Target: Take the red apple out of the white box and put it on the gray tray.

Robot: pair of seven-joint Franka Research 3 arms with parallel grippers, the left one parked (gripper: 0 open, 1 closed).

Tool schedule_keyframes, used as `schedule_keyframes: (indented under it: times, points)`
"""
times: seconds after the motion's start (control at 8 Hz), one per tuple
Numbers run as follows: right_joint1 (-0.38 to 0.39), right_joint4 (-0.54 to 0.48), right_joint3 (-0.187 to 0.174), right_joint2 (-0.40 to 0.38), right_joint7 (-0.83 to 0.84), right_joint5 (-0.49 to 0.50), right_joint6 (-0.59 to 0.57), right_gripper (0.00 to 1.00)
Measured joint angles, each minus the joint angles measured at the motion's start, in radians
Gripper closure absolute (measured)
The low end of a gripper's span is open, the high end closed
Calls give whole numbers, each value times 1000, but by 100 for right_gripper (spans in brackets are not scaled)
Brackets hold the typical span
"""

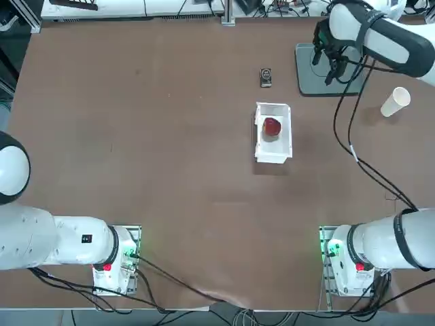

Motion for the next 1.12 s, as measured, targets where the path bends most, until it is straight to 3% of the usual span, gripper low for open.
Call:
schedule_keyframes:
  times: [0.5,1.12]
  points:
    - [2,3,-5,35,176,52,49,0]
    - [1,17,-13,65,224,67,58,0]
